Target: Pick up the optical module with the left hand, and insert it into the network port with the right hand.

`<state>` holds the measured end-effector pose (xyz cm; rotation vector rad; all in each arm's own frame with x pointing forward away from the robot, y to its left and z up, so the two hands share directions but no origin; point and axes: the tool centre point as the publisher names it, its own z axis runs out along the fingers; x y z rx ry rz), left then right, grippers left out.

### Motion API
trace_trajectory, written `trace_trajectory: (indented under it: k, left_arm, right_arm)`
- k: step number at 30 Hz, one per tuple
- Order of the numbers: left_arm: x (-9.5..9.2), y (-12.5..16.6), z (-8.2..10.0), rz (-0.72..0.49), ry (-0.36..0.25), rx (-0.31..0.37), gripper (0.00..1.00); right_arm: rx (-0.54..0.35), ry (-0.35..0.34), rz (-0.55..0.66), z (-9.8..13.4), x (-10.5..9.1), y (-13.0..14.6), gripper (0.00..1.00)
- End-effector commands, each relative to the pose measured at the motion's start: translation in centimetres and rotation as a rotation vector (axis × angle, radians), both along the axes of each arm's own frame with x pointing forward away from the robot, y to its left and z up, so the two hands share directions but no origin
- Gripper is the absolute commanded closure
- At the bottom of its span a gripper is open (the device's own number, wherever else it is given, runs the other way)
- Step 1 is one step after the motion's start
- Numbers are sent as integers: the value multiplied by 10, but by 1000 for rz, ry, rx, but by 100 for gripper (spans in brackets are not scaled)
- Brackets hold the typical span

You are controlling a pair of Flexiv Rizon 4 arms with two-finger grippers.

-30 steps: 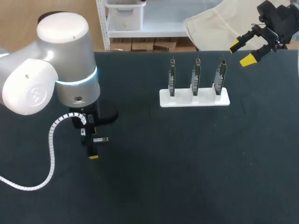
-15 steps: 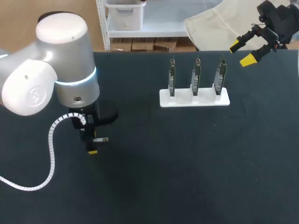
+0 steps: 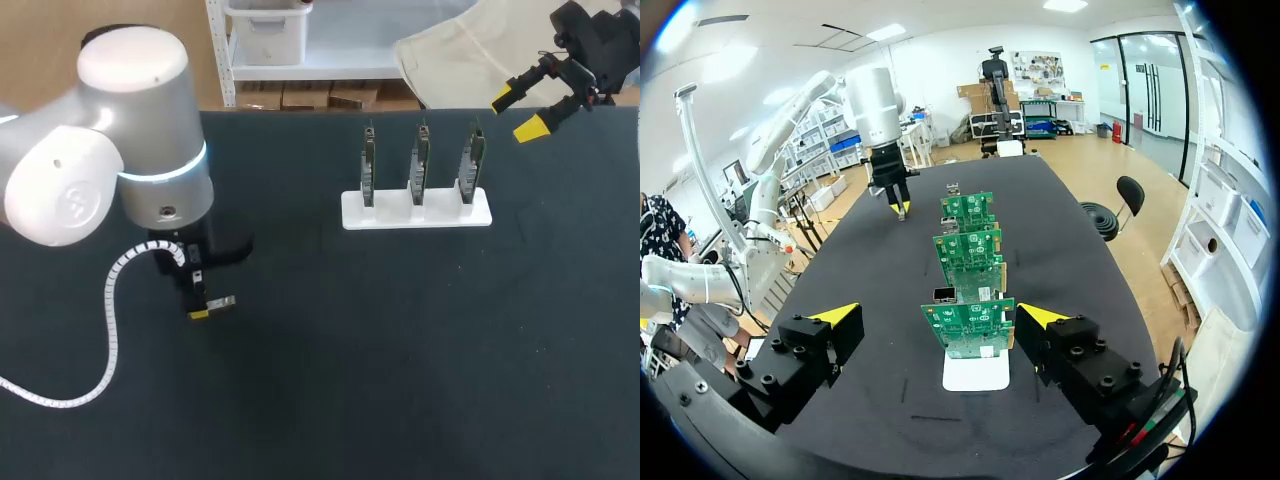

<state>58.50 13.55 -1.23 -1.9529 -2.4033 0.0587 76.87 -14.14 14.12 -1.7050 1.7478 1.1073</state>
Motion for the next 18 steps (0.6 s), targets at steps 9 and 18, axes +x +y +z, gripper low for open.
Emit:
trace_trajectory:
  k: [9, 18]
  left_arm:
    - [21, -11, 76, 35, -146, -192, 100]
    - [25, -13, 108, 40, -226, -254, 100]
  right_arm:
    - [1, 3, 3, 0, 2, 0, 0]
    - [1, 3, 3, 0, 2, 0, 0]
